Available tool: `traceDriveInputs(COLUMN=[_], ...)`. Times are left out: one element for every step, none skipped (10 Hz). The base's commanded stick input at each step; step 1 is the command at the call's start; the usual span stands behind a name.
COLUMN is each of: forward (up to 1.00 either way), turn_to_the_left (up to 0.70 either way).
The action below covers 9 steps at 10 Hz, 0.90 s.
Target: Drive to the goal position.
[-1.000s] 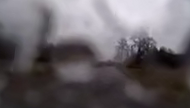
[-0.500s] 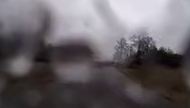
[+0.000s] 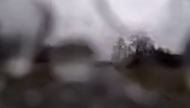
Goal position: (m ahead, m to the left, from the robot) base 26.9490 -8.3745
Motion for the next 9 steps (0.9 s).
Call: traceDriveInputs(forward=[0.85, 0.85, 0.85, 0.85, 0.85, 0.85, 0.85, 0.85, 0.85], turn_to_the_left=[0.00, 0.00, 0.00, 0.00, 0.00, 0.00, 0.00, 0.00, 0.00])
